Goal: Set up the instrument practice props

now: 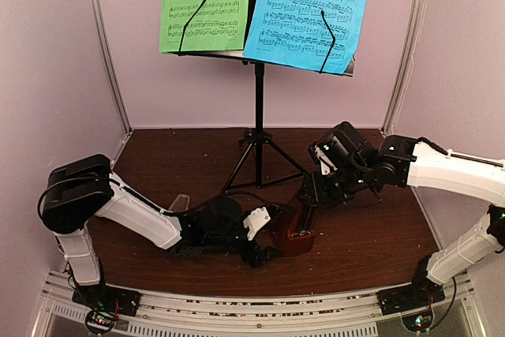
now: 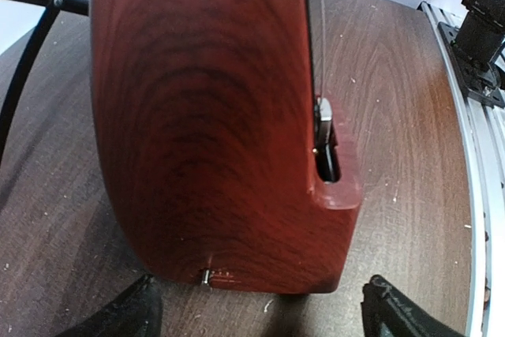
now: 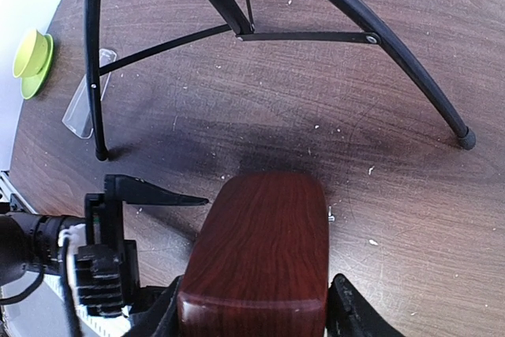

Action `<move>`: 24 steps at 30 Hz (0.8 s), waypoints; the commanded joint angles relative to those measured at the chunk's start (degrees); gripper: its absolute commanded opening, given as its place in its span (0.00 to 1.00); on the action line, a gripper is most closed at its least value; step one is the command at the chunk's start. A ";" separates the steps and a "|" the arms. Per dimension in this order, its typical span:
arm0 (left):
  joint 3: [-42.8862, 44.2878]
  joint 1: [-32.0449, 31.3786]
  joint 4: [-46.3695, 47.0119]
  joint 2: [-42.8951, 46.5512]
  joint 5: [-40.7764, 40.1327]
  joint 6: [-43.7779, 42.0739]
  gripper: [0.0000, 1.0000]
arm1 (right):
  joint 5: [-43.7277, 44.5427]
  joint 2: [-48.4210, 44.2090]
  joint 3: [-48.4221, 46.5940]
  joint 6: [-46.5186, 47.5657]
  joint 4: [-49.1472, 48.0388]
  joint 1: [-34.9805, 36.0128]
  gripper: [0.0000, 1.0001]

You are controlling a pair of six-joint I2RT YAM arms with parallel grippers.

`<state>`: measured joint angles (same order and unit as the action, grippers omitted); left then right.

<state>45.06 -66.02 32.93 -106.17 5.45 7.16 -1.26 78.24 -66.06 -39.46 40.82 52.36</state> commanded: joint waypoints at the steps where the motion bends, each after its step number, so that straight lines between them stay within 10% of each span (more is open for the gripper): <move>1: 1.93 -0.40 2.93 -1.75 1.20 1.89 0.87 | 1.18 -2.64 -0.56 -1.94 -4.52 -0.23 0.00; 24: 3.28 -0.38 2.27 -3.69 1.83 2.62 0.56 | 0.64 -2.21 -0.82 -1.99 -5.84 -0.25 0.00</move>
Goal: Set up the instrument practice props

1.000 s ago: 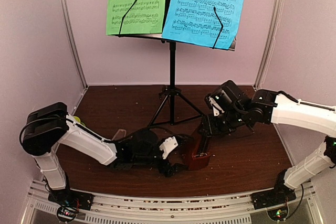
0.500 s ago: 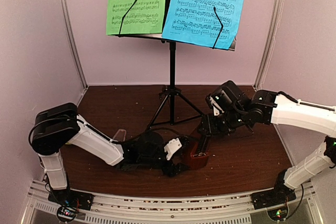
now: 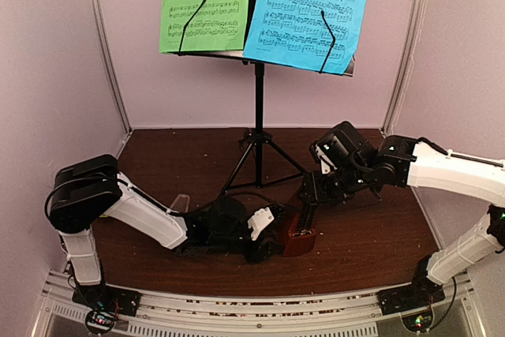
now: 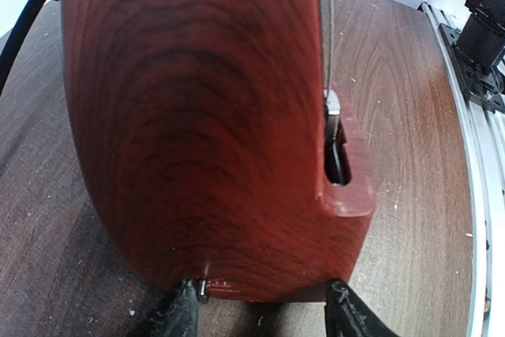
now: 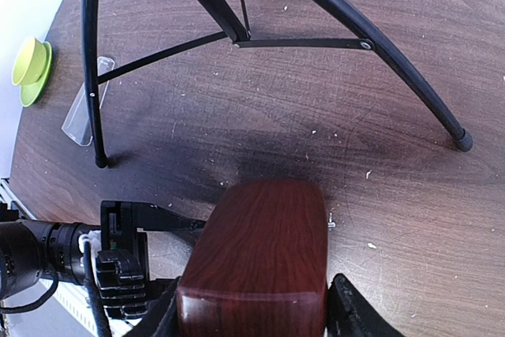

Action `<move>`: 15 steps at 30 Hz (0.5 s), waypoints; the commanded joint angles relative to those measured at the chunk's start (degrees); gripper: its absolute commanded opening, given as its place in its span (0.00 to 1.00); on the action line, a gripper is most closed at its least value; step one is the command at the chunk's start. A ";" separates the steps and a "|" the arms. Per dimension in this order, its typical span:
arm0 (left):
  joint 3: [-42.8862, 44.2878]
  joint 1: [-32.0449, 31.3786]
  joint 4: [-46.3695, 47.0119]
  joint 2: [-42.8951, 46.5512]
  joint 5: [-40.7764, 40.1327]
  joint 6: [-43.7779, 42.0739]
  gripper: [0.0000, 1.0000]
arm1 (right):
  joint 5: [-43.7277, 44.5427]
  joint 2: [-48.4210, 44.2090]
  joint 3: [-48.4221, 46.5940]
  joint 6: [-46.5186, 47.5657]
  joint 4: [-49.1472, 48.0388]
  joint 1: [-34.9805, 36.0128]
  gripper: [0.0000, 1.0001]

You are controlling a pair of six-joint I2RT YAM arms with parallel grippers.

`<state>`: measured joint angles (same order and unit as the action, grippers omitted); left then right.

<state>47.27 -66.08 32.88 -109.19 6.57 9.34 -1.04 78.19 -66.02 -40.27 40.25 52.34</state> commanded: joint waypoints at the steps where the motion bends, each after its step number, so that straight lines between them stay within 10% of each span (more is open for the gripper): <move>1: 1.07 -0.34 2.35 -0.68 0.58 0.56 0.55 | 0.47 -2.17 -0.87 -1.13 -5.27 -0.26 0.00; 9: 1.25 -0.33 2.13 -0.85 0.19 0.70 0.51 | 0.73 -2.34 -0.62 -1.17 -5.05 -0.30 0.00; 15: -0.13 -0.36 4.63 0.42 -0.03 1.48 0.85 | 3.06 -2.61 -0.78 -2.08 -3.96 -0.29 0.00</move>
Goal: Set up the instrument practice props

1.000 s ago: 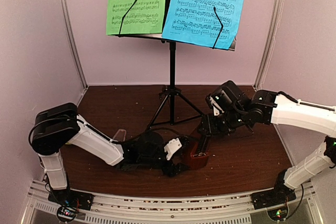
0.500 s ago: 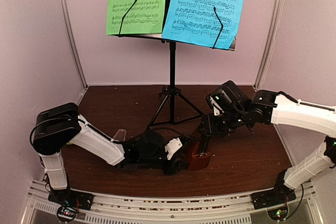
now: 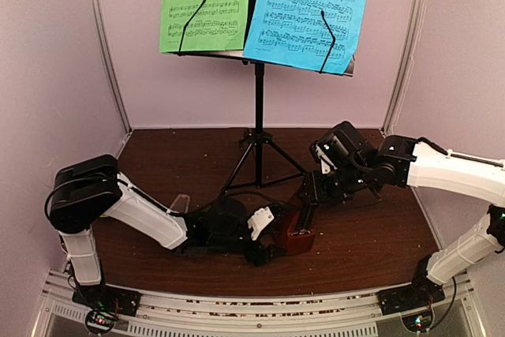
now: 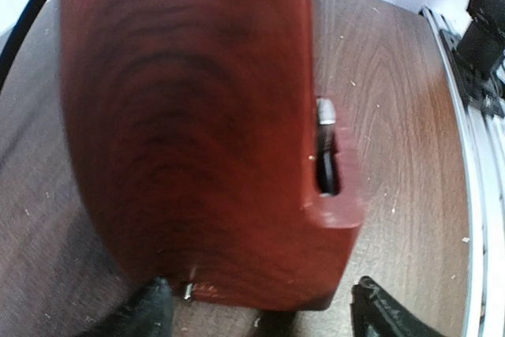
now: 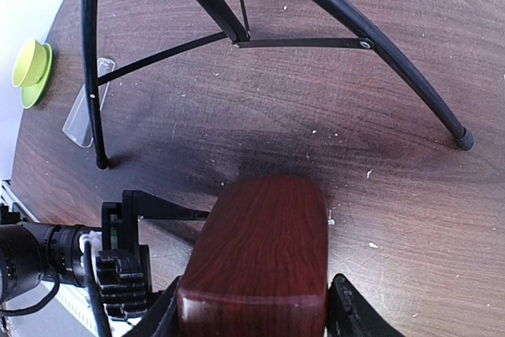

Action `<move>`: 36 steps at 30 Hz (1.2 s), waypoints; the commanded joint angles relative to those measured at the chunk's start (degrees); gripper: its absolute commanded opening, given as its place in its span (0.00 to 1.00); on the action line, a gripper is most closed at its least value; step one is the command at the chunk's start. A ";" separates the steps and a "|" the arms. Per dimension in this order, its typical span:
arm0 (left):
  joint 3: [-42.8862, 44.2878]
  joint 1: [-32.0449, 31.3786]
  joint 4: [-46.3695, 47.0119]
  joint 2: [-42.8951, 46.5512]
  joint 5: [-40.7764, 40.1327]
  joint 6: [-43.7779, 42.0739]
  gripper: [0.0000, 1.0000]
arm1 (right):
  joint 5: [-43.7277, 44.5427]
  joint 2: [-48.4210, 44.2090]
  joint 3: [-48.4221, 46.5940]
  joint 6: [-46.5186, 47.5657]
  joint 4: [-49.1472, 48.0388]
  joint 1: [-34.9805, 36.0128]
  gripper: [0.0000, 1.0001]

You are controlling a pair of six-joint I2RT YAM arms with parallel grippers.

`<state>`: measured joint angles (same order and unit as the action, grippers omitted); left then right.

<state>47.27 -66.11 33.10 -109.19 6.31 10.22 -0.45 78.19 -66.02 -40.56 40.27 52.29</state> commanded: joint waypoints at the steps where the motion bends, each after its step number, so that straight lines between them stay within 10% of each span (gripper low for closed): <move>1: -0.04 -0.32 4.34 0.46 0.09 0.62 0.87 | 2.62 -2.64 -0.64 -2.06 -4.21 -0.26 0.00; 30: 4.77 -0.34 -1.90 -2.97 -6.53 3.37 0.65 | 2.42 -0.94 -1.83 -5.69 -4.86 -0.24 0.00; 36: 3.51 -0.20 -1.33 -1.77 -8.99 3.62 0.80 | 2.91 -0.70 -2.49 -5.27 -4.39 -0.18 0.00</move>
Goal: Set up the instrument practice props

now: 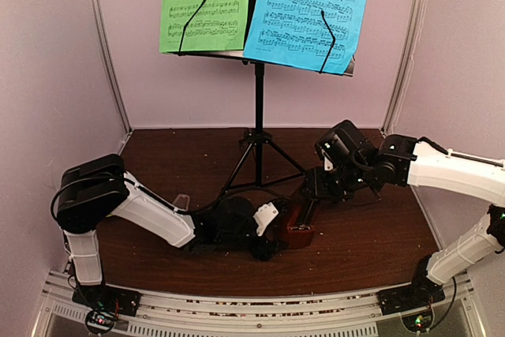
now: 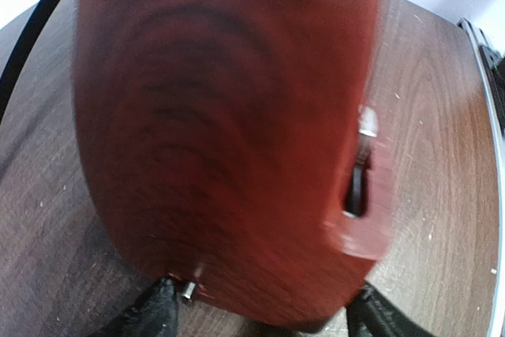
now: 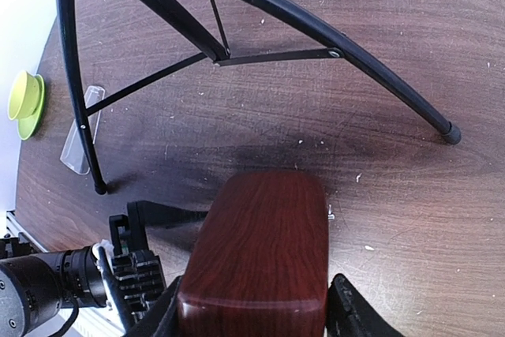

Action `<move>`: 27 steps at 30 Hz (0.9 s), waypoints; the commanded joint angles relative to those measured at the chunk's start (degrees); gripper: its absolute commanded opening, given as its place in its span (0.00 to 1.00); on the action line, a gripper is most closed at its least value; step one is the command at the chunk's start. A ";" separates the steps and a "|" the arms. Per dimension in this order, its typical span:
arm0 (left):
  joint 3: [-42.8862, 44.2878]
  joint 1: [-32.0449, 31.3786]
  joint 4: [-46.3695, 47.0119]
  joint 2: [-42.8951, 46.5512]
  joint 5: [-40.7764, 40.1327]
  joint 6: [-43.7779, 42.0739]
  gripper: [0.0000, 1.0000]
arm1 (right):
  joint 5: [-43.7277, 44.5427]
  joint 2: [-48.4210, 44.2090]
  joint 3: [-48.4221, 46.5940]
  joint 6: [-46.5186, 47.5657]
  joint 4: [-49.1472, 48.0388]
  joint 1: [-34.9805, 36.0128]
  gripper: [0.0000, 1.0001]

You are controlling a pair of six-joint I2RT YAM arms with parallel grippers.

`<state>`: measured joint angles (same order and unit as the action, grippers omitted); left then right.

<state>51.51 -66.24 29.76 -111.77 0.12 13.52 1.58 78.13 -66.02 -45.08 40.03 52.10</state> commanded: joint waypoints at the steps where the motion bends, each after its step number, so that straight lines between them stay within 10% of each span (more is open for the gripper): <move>1: -1.75 0.08 2.72 1.62 -3.65 0.40 0.84 | 1.31 -0.42 -2.88 -0.72 -3.58 0.03 0.00; 23: -11.91 3.17 1.18 16.20 -14.04 -2.83 0.98 | 15.70 10.92 -15.59 -5.91 8.25 2.53 0.16; 27: -12.47 3.63 1.18 16.90 -13.87 -3.13 0.98 | 13.68 12.53 -16.62 -6.69 7.64 2.80 0.38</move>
<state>39.94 -63.37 29.85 -96.49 -12.88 11.40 13.17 90.50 -79.44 -49.76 49.32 54.35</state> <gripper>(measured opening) 0.977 0.526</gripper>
